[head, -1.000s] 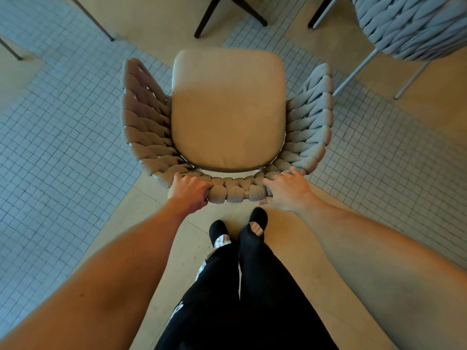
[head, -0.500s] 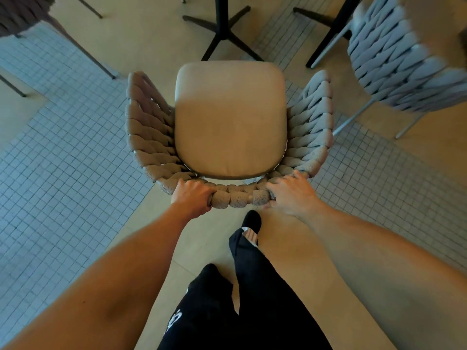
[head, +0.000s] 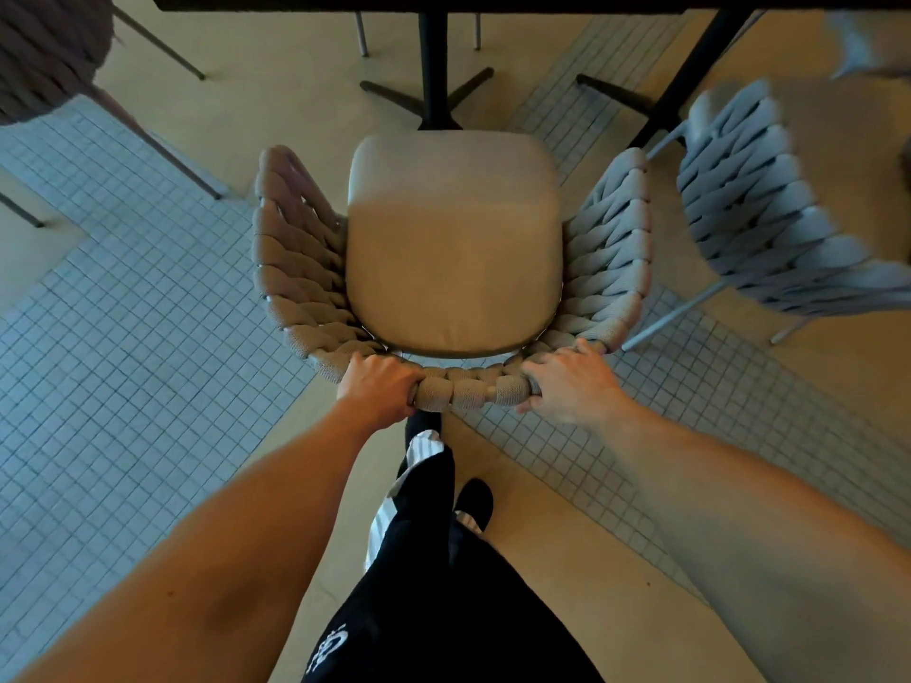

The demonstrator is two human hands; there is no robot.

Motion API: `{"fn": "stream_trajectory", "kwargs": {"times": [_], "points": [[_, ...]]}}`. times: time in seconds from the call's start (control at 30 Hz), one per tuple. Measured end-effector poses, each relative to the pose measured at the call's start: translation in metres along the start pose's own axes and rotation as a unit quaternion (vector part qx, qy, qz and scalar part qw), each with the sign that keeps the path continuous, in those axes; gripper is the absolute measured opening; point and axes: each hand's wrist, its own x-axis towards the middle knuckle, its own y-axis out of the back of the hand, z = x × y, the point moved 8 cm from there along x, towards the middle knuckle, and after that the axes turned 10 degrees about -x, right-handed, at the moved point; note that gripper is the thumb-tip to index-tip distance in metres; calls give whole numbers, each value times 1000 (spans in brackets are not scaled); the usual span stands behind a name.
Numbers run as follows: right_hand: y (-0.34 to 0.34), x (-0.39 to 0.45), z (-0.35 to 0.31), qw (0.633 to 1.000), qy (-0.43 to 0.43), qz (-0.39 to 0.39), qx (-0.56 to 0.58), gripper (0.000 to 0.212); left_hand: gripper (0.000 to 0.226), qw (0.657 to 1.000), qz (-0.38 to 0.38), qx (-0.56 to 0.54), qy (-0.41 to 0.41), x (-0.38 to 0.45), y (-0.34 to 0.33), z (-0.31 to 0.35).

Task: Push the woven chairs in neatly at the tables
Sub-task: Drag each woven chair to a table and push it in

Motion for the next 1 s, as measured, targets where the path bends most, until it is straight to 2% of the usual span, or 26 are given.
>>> {"fn": "stream_trajectory", "kwargs": {"times": [0.43, 1.0], "points": [[26, 60, 59, 1000, 8, 3, 0, 65, 21, 1000, -16, 1, 10, 73, 47, -9], [15, 53, 79, 999, 6, -22, 39, 57, 23, 999, -42, -12, 26, 78, 42, 13]]}}
